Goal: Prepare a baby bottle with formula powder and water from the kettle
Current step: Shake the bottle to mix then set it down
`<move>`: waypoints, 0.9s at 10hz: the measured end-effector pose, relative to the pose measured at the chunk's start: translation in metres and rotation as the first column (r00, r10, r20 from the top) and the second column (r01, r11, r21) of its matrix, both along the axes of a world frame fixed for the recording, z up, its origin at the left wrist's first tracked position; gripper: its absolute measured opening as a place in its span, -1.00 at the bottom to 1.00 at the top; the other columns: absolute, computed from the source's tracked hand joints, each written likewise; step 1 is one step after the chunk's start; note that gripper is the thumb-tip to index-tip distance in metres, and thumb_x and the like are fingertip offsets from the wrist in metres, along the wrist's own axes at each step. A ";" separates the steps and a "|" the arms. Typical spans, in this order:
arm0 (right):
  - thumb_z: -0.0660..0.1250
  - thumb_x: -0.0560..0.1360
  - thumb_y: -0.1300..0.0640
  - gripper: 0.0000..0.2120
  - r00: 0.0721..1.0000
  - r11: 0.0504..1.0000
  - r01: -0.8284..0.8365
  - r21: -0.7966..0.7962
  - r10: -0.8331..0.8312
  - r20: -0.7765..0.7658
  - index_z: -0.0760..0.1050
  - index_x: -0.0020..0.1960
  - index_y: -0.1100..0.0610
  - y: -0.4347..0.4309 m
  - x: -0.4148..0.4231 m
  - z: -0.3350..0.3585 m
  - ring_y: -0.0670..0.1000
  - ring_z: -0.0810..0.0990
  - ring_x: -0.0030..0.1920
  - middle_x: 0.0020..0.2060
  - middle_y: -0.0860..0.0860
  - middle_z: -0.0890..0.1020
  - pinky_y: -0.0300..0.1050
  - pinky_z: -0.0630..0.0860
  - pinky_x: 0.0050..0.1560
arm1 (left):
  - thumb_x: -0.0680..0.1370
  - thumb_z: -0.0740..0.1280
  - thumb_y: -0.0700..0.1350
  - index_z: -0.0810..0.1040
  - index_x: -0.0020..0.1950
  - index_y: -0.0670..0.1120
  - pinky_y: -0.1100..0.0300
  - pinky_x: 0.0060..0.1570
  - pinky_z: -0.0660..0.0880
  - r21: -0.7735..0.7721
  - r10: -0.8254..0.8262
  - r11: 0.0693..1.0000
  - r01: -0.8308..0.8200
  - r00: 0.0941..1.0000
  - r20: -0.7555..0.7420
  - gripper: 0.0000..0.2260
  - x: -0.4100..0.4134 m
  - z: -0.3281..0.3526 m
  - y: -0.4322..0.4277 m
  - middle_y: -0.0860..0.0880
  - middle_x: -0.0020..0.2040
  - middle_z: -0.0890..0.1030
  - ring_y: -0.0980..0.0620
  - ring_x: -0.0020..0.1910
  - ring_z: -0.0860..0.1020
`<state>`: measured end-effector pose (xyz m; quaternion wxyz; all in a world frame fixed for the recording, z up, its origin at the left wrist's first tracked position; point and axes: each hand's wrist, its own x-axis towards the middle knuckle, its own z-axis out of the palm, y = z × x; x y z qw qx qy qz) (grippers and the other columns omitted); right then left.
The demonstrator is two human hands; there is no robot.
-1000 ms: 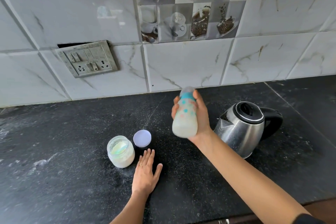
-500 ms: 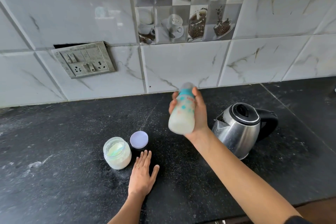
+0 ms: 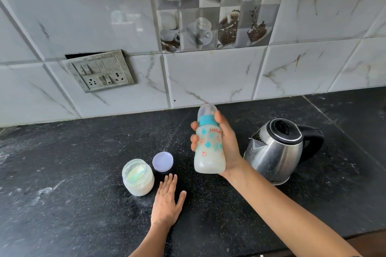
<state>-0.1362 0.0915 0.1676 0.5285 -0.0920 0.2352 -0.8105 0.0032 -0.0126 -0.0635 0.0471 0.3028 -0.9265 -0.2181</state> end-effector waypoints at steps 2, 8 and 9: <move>0.30 0.43 -0.10 -0.67 0.984 0.997 0.078 -0.024 -0.073 0.162 0.48 -0.08 0.18 -0.003 -0.015 0.004 0.03 0.59 -0.42 -0.25 0.06 0.56 -0.17 0.57 -0.41 | 0.35 -0.41 0.46 0.00 0.54 -0.04 0.40 0.34 -0.41 0.003 0.005 1.000 -0.005 1.000 0.000 -0.08 0.001 -0.001 0.001 0.05 0.55 0.01 0.21 0.47 -0.19; 0.57 0.21 -0.03 -0.59 0.999 0.996 0.008 -0.084 -0.005 0.039 0.54 -0.10 0.19 -0.001 -0.013 -0.007 0.04 0.59 -0.39 -0.21 0.07 0.58 -0.13 0.58 -0.37 | 0.33 -0.43 0.47 -0.03 0.54 -0.03 0.41 0.33 -0.43 0.003 0.007 1.000 -0.007 1.000 0.010 -0.07 0.000 -0.001 0.000 0.06 0.54 -0.02 0.22 0.46 -0.21; 0.55 0.24 -0.05 -0.64 0.998 0.996 -0.053 -0.065 0.050 -0.050 0.59 -0.11 0.16 0.002 -0.005 -0.010 0.03 0.59 -0.38 -0.20 0.07 0.57 -0.13 0.58 -0.36 | 0.34 -0.41 0.47 -0.01 0.54 -0.04 0.38 0.36 -0.39 0.004 0.007 1.000 -0.007 1.000 0.003 -0.08 0.000 -0.003 0.000 0.05 0.55 0.00 0.22 0.47 -0.20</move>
